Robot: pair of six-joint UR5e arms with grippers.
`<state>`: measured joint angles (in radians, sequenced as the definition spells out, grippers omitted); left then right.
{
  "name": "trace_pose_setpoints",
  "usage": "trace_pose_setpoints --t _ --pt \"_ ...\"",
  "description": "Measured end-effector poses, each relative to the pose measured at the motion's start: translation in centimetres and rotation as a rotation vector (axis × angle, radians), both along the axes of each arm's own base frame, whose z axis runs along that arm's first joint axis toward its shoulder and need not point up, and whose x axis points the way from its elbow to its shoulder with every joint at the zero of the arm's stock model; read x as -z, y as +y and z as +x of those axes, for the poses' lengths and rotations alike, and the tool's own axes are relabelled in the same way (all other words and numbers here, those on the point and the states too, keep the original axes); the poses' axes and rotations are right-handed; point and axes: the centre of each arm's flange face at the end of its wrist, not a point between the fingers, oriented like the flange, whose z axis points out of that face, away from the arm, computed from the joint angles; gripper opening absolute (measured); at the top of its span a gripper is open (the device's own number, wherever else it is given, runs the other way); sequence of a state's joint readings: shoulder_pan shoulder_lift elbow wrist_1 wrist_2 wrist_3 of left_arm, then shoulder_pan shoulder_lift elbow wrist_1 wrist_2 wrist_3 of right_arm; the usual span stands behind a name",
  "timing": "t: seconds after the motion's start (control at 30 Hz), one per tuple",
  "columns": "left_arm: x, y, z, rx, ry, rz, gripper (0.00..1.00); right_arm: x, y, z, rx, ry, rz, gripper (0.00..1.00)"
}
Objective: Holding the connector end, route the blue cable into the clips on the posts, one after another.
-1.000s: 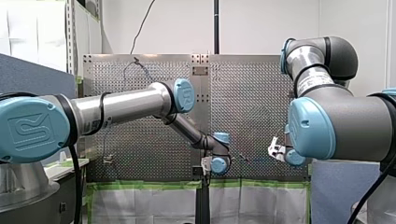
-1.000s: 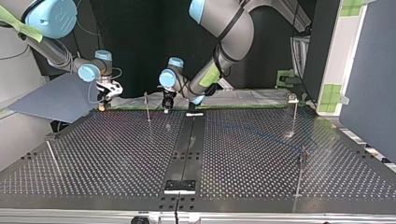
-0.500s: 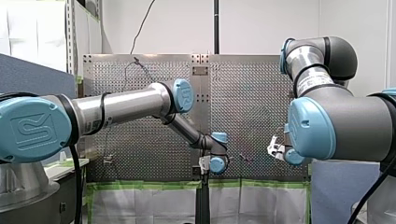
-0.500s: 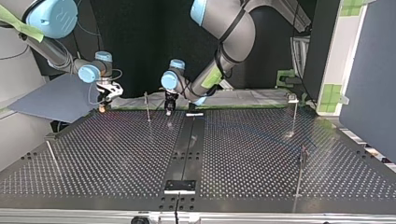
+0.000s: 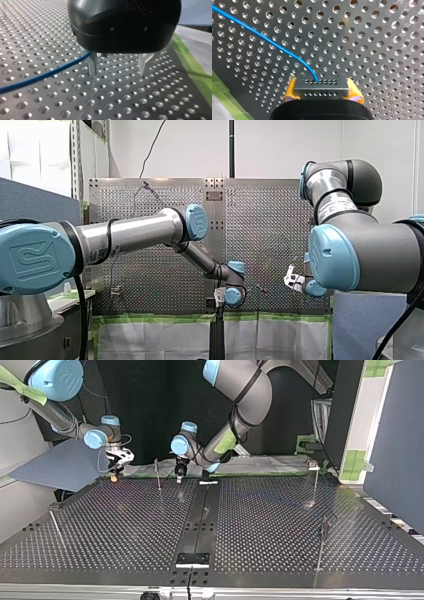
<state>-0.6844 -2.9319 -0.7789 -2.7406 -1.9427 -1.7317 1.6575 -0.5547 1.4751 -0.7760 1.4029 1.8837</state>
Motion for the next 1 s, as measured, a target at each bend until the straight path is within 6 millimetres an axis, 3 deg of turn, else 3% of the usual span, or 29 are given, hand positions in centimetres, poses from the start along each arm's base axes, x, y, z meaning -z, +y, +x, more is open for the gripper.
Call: trace_pose_setpoints --t 0.1,0.13,0.47,0.8,1.0 --pt "0.1 -0.2 -0.6 0.006 0.006 0.034 0.9 0.0 0.0 0.0 0.0 0.0 0.001 0.0" --pt "0.1 -0.3 -0.7 0.011 0.006 0.042 1.0 0.0 0.0 0.0 0.0 0.0 0.001 0.0" --pt "-0.3 -1.6 -1.9 0.1 0.01 0.105 1.0 0.2 0.1 0.0 0.0 -0.002 0.008 0.0" --pt "-4.2 -3.4 -3.1 0.139 0.004 0.123 1.0 0.5 0.3 -0.2 0.003 0.001 0.029 0.0" --pt "-3.7 -3.7 -4.8 0.163 0.028 0.165 1.0 0.6 0.4 -0.4 0.006 0.0 0.037 0.0"
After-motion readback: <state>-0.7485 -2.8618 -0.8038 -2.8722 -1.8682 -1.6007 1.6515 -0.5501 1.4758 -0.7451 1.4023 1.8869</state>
